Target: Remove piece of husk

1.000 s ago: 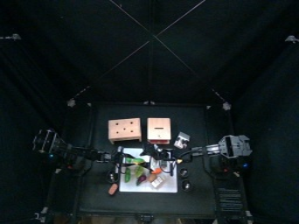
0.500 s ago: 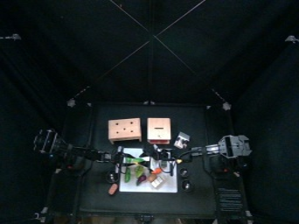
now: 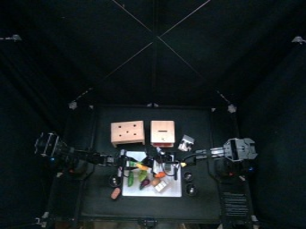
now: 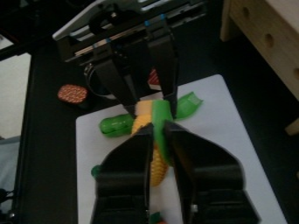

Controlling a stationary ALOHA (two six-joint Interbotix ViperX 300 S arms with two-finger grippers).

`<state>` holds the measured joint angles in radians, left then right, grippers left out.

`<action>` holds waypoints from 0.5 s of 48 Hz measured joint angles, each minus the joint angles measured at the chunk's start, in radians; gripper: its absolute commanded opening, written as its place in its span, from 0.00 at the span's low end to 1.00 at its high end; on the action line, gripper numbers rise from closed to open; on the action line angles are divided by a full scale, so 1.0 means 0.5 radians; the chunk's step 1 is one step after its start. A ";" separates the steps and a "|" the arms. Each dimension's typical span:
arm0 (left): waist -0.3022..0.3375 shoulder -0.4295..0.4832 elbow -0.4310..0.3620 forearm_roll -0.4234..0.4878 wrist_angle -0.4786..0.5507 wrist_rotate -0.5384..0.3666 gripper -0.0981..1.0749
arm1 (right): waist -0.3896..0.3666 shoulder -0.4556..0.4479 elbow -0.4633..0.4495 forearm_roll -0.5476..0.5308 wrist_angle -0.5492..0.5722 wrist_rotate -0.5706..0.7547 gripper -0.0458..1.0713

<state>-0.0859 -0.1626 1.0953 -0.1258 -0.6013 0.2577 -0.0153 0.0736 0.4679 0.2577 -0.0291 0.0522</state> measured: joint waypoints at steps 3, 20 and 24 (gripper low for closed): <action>0.003 0.000 0.000 0.000 0.003 -0.003 0.66 | -0.006 -0.003 0.000 -0.003 0.000 -0.006 0.46; 0.003 0.000 0.000 0.000 0.000 -0.003 0.66 | -0.028 0.000 0.000 -0.003 0.006 0.003 0.45; 0.003 0.000 0.000 0.003 0.000 -0.003 0.66 | -0.040 0.003 0.000 -0.003 0.006 0.003 0.46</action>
<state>-0.0844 -0.1626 1.0953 -0.1243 -0.6013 0.2562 -0.0353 0.0752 0.4679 0.2562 -0.0261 0.0537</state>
